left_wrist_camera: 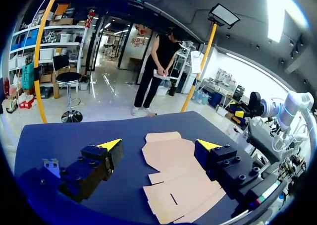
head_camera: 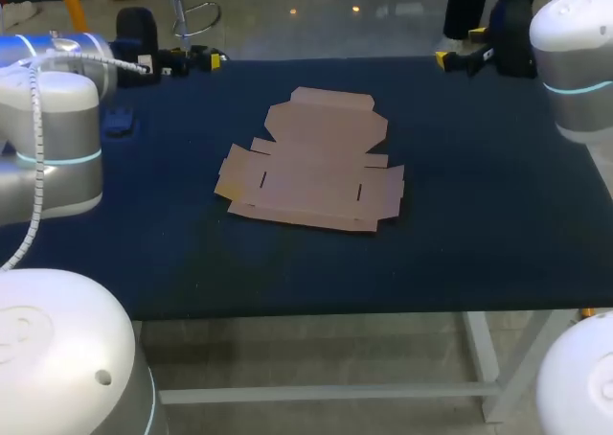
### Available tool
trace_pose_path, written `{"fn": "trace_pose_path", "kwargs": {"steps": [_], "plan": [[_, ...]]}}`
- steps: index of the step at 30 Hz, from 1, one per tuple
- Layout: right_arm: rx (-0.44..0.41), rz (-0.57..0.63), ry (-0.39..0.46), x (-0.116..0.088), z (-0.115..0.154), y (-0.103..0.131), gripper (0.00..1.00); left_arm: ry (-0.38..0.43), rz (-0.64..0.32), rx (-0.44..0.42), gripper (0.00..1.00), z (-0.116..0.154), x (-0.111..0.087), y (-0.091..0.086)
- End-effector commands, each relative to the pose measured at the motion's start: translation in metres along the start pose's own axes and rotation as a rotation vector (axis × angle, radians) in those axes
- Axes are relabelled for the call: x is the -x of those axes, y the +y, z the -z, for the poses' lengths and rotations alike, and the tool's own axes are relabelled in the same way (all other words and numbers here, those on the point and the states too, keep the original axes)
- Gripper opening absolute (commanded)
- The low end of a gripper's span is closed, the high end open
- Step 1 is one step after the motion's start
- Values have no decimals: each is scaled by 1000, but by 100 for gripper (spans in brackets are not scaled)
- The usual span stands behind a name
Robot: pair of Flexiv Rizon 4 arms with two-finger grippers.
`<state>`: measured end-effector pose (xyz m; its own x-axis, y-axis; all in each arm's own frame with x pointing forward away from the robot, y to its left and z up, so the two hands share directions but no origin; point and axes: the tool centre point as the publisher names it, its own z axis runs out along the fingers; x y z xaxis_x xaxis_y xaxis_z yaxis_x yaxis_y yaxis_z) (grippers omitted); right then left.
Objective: Assemble the packaging by folding the flat box into shape, placing the metal phone stand inside, and closing the box properly
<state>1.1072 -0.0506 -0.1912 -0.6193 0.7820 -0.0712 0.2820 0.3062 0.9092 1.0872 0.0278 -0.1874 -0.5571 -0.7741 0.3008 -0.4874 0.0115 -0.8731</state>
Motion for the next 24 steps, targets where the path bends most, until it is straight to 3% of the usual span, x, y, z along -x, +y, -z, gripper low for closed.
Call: {"fn": "trace_pose_path", "kwargs": {"steps": [1, 24], "plan": [[-45, -19, 3, 1, 0, 0, 100, -2, 23, 63, 100, -1, -2, -4], [-181, -278, 12, 1, 19, -22, 100, -49, 274, 241, 100, 4, -13, 11]]}}
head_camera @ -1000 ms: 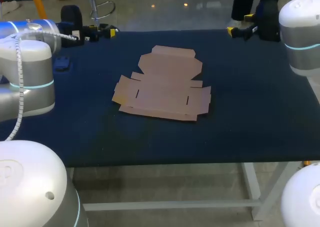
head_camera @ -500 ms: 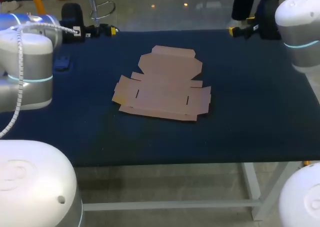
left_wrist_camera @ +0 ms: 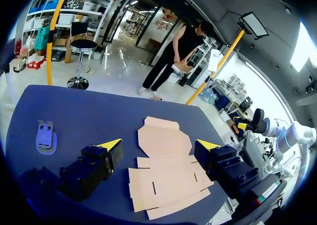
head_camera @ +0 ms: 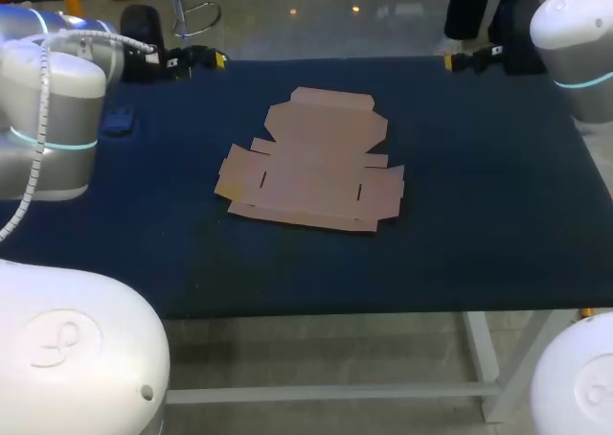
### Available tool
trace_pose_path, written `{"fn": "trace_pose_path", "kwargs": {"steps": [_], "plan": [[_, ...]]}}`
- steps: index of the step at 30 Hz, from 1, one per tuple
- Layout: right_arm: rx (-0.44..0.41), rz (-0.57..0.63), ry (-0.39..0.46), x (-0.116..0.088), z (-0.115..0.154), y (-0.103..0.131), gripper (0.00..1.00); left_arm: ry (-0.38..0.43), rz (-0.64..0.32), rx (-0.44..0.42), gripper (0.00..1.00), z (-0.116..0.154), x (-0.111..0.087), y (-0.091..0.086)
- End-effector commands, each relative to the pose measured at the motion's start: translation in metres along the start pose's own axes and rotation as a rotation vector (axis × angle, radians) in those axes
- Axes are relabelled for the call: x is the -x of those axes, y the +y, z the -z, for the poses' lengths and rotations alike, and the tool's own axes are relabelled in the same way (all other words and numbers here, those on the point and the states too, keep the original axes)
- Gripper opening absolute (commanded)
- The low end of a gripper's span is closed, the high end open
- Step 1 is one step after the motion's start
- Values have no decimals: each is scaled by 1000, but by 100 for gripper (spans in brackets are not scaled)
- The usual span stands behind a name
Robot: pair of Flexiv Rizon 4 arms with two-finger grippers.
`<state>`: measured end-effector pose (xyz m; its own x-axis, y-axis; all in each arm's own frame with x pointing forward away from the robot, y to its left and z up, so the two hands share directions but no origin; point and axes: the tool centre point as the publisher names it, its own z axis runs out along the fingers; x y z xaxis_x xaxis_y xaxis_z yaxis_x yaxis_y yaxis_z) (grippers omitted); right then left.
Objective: Assemble the packaging by folding the flat box into shape, placing the metal phone stand inside, and closing the box properly
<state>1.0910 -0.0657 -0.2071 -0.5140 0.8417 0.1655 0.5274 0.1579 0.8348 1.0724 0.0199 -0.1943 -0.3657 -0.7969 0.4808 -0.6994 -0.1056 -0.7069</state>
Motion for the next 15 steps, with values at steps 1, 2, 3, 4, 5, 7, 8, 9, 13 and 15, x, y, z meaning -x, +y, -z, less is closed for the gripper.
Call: {"fn": "trace_pose_path", "kwargs": {"steps": [1, 2, 3, 4, 5, 7, 8, 9, 13, 15], "plan": [[-58, -26, 7, 0, 7, -1, 100, -4, 13, 107, 100, 2, -1, 0], [-64, -37, 7, 1, 7, -3, 100, -6, 25, 115, 100, 2, -2, 0], [-68, -48, 8, 1, 8, -4, 100, -8, 31, 119, 100, 2, -2, 1], [-72, -59, 13, 2, 8, -6, 100, -10, 40, 132, 100, 2, -2, 2], [-79, -71, 15, 2, 9, -8, 100, -17, 52, 137, 100, 2, -2, 2], [-91, -89, 19, 2, 9, -10, 100, -20, 63, 150, 100, 1, -3, 4], [-102, -97, 20, 2, 10, -12, 100, -20, 71, 154, 100, 2, -3, 5], [-113, -107, 20, 2, 10, -13, 100, -22, 81, 161, 100, 2, -3, 7], [-157, -149, 23, 0, 11, -18, 100, -26, 129, 186, 100, 1, -1, 11], [-183, -178, 10, -1, 11, -21, 100, -35, 160, 208, 100, 0, 0, 14]]}}
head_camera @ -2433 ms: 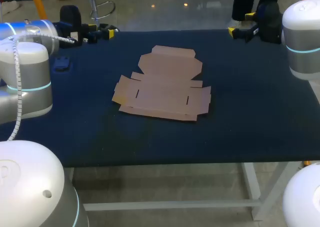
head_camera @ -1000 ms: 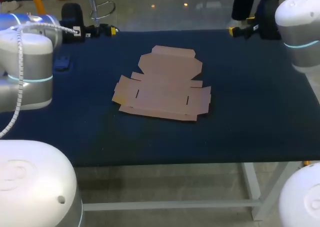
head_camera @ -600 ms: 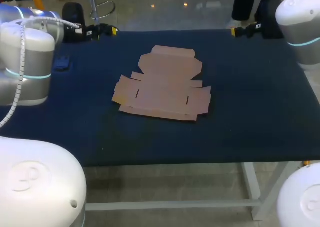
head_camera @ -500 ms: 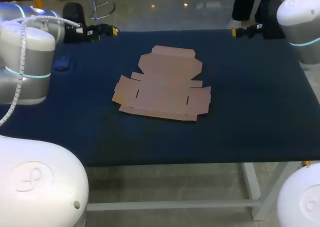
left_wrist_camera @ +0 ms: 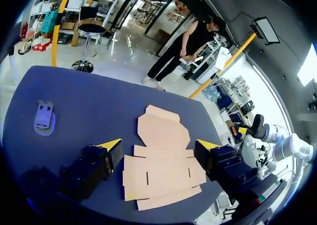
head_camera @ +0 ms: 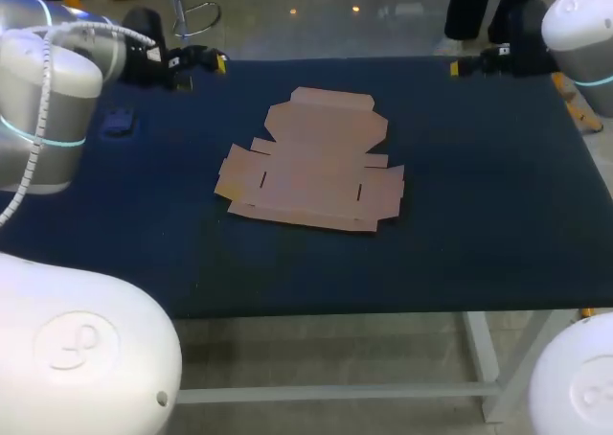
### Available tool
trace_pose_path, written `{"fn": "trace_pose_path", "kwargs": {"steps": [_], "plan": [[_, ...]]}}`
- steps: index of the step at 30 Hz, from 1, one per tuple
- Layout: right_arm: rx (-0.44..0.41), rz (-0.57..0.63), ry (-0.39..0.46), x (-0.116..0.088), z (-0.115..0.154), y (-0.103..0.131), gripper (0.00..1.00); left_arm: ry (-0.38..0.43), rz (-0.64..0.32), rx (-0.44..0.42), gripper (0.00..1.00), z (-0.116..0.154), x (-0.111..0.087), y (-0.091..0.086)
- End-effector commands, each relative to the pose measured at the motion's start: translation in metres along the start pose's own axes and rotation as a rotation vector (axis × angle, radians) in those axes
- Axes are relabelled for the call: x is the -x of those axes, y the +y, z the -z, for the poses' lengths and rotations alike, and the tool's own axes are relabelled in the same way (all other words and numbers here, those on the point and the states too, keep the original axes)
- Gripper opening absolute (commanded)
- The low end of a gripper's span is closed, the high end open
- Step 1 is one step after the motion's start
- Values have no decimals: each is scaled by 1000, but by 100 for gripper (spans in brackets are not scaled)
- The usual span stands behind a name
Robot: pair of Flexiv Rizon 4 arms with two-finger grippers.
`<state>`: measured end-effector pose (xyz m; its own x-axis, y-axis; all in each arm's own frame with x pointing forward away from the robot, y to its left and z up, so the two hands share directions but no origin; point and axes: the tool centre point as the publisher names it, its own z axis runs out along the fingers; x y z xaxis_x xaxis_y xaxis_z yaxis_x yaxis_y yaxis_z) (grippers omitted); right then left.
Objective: Assemble the packaging by folding the flat box into shape, placing the metal phone stand inside, and closing the box properly
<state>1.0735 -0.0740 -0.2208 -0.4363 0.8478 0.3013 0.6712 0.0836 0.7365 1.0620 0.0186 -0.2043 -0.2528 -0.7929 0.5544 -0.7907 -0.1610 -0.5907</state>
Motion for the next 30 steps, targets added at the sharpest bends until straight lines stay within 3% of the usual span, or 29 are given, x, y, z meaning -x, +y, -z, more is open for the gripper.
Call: {"fn": "trace_pose_path", "kwargs": {"steps": [1, 5, 8, 30], "plan": [[-88, -37, -18, -1, 2, -1, 100, -23, 46, 127, 100, -1, 1, 0], [-151, -100, -29, -1, 0, -8, 100, -46, 105, 182, 100, 0, 5, 6], [-192, -84, -38, -1, -1, -14, 100, -91, 114, 218, 100, 0, 5, 9], [-192, -84, -38, -1, -1, -14, 100, -92, 131, 234, 100, -1, 6, 9]]}}
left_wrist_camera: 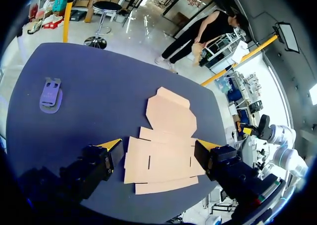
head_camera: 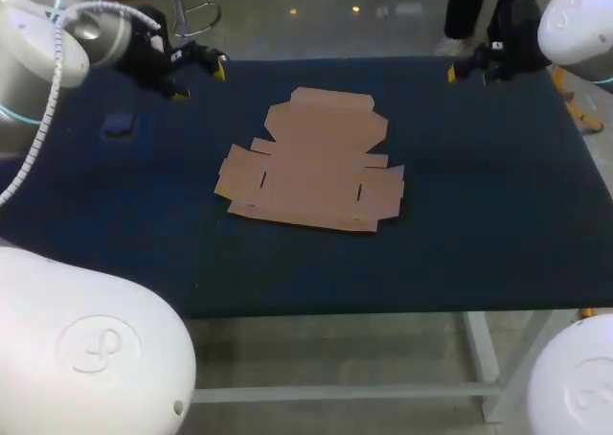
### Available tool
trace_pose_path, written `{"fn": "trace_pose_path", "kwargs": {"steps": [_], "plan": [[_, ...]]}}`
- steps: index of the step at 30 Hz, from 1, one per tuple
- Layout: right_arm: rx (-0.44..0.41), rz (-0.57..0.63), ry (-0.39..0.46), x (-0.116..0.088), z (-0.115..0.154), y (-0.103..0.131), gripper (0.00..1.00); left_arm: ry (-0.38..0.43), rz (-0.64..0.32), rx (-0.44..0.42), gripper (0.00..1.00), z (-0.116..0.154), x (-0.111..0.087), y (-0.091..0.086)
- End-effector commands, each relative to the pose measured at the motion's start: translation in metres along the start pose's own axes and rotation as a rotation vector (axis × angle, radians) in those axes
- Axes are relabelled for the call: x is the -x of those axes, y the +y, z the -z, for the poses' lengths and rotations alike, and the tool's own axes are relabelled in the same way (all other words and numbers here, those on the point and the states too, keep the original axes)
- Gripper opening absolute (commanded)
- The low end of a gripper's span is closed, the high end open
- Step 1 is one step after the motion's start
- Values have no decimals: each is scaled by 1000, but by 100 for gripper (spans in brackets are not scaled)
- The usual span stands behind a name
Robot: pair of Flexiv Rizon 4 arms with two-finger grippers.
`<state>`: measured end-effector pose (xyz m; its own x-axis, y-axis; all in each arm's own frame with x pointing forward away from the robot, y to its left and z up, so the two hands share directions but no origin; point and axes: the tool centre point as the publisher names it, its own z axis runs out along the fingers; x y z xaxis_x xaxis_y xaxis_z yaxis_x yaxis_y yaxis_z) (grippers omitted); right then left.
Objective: Assemble the packaging by folding the flat box into shape, placing the metal phone stand inside, and closing the box properly
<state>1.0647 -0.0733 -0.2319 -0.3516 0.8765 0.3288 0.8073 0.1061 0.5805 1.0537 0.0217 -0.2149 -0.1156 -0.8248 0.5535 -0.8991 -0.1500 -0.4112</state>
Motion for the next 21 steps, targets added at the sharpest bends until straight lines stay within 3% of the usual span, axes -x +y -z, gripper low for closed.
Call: {"fn": "trace_pose_path", "kwargs": {"steps": [1, 8, 21], "plan": [[-1, 1, 3, 0, 1, 0, 100, -22, 20, 73, 100, -1, 0, -3], [-101, -143, -17, 4, -2, -4, 100, -57, 124, 152, 100, -3, 5, 2], [-176, -314, 11, -5, -5, -36, 100, -73, 143, 236, 100, -7, 7, 26]]}}
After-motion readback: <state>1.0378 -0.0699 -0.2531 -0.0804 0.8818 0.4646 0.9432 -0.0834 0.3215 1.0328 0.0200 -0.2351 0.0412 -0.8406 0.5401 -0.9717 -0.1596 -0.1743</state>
